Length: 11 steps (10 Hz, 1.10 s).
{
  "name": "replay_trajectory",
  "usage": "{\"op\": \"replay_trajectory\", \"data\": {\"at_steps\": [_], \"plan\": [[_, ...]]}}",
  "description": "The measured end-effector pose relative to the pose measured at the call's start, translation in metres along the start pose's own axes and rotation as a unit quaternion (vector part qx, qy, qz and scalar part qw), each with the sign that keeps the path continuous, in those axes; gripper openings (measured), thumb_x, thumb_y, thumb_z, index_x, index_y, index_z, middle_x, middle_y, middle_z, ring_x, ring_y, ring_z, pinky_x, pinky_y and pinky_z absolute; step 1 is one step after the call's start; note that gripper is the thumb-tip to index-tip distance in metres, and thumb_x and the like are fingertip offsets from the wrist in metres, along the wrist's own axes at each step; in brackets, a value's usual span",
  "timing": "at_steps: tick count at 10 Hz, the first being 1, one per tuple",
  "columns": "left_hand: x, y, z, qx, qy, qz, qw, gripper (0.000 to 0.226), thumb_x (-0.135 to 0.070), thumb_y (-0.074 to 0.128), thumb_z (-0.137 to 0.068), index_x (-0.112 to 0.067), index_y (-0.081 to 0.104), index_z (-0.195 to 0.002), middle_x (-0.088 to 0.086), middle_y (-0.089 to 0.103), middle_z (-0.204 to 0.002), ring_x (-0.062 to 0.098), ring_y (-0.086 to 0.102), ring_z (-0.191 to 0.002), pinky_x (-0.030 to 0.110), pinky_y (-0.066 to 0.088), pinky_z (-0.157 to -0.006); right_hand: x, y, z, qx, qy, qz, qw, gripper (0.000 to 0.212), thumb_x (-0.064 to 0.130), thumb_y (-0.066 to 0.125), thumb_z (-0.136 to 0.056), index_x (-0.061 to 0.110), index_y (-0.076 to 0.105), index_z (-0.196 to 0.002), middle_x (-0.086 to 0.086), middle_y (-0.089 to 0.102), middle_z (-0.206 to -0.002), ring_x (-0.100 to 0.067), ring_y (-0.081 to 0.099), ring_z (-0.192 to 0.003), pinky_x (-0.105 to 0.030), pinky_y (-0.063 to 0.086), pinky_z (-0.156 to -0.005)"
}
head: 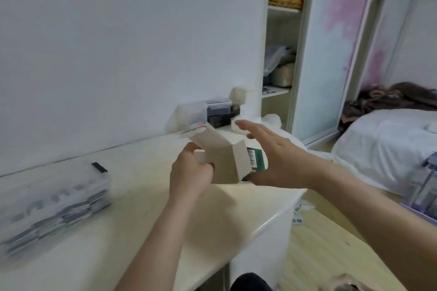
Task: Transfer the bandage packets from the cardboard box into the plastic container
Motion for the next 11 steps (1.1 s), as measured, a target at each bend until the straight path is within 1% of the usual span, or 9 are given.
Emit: {"op": "replay_trajectory", "data": {"at_steps": [1, 2, 3, 4, 5, 7, 9, 10, 11], "plan": [[-0.018, 0.027, 0.017, 0.031, 0.029, -0.009, 0.999, 0.039, -0.015, 0.063, -0.073, -0.036, 0.049, -0.104, -0.007, 0.061, -0.088, 0.027, 0.063, -0.088, 0.045, 0.057, -0.076, -0.001, -0.011, 0.033, 0.11, 0.048, 0.024, 0.992, 0.112, 0.037, 0.079, -0.072, 0.05, -0.006, -0.144, 0.029, 0.01, -0.15, -0.015, 0.039, -0.131, -0.049, 0.031, -0.11], [-0.041, 0.076, 0.043, 0.117, 0.061, 0.001, 0.991, 0.047, -0.019, 0.066, -0.075, -0.032, 0.045, -0.115, -0.004, 0.06, -0.096, 0.026, 0.063, -0.089, 0.043, 0.059, -0.071, -0.022, -0.022, 0.077, 0.013, 0.12, -0.001, 0.993, 0.099, 0.047, 0.08, -0.07, 0.043, 0.012, -0.142, 0.014, 0.031, -0.143, -0.013, 0.044, -0.123, -0.034, 0.042, -0.1], [-0.06, 0.118, 0.071, 0.212, 0.031, 0.126, 0.969, 0.046, -0.018, 0.064, -0.082, -0.033, 0.044, -0.12, 0.0, 0.062, -0.098, 0.014, 0.062, -0.077, 0.028, 0.054, -0.052, -0.058, -0.038, 0.119, -0.03, 0.218, -0.023, 0.975, 0.083, 0.052, 0.079, -0.069, 0.033, 0.031, -0.135, 0.014, 0.05, -0.119, -0.01, 0.052, -0.105, -0.027, 0.043, -0.083], [-0.062, 0.159, 0.095, 0.337, -0.008, 0.177, 0.925, 0.052, -0.026, 0.068, -0.086, -0.032, 0.041, -0.13, 0.001, 0.06, -0.1, 0.01, 0.059, -0.072, 0.025, 0.043, -0.051, -0.107, -0.049, 0.162, 0.003, 0.296, -0.153, 0.943, 0.079, 0.057, 0.081, -0.063, 0.032, 0.041, -0.126, 0.009, 0.062, -0.113, -0.011, 0.063, -0.101, -0.038, 0.057, -0.083], [-0.054, 0.225, 0.124, 0.428, -0.02, 0.148, 0.891, 0.072, -0.034, 0.077, -0.077, -0.03, 0.038, -0.137, 0.001, 0.061, -0.114, 0.012, 0.062, -0.086, 0.026, 0.043, -0.061, -0.164, -0.047, 0.223, 0.019, 0.37, -0.34, 0.865, 0.06, 0.027, 0.082, -0.074, 0.029, 0.049, -0.124, 0.004, 0.069, -0.111, -0.014, 0.068, -0.102, -0.041, 0.058, -0.085], [0.002, 0.337, 0.175, 0.442, -0.124, 0.142, 0.877, 0.076, -0.011, 0.076, -0.081, -0.024, 0.034, -0.143, 0.01, 0.056, -0.133, 0.023, 0.059, -0.116, 0.04, 0.054, -0.093, -0.265, 0.023, 0.308, 0.012, 0.474, -0.421, 0.774, 0.062, 0.0, 0.08, -0.072, 0.02, 0.054, -0.126, -0.004, 0.07, -0.114, -0.02, 0.067, -0.105, -0.041, 0.056, -0.09], [0.05, 0.393, 0.207, 0.442, -0.193, 0.069, 0.873, 0.086, -0.009, 0.069, -0.084, -0.035, 0.019, -0.149, 0.008, 0.047, -0.144, 0.023, 0.057, -0.119, 0.043, 0.05, -0.098, -0.31, 0.091, 0.34, 0.004, 0.531, -0.363, 0.766, 0.072, 0.004, 0.081, -0.072, 0.015, 0.048, -0.134, -0.009, 0.063, -0.121, -0.027, 0.063, -0.108, -0.046, 0.054, -0.091], [0.063, 0.42, 0.212, 0.426, -0.174, -0.02, 0.888, 0.084, -0.014, 0.062, -0.091, -0.028, 0.008, -0.153, 0.006, 0.039, -0.148, 0.02, 0.045, -0.127, 0.027, 0.041, -0.094, -0.327, 0.124, 0.35, 0.012, 0.574, -0.344, 0.743, 0.093, 0.013, 0.076, -0.081, 0.009, 0.016, -0.152, -0.014, 0.046, -0.144, -0.029, 0.052, -0.125, -0.027, 0.045, -0.09], [0.063, 0.424, 0.213, 0.381, -0.163, -0.048, 0.909, 0.064, -0.013, 0.056, -0.093, -0.022, 0.026, -0.149, -0.005, 0.054, -0.132, 0.008, 0.055, -0.101, 0.012, 0.04, -0.07, -0.333, 0.137, 0.361, 0.021, 0.621, -0.264, 0.737, 0.081, 0.015, 0.063, -0.09, 0.002, 0.012, -0.151, -0.015, 0.045, -0.144, -0.031, 0.047, -0.129, -0.024, 0.04, -0.082]]}}
Point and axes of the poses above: each hand's wrist, its own z-axis away from the middle knuckle, its own y-axis out of the palm, x = y × z, the point moved 1 cm from there along -z, towards the middle knuckle
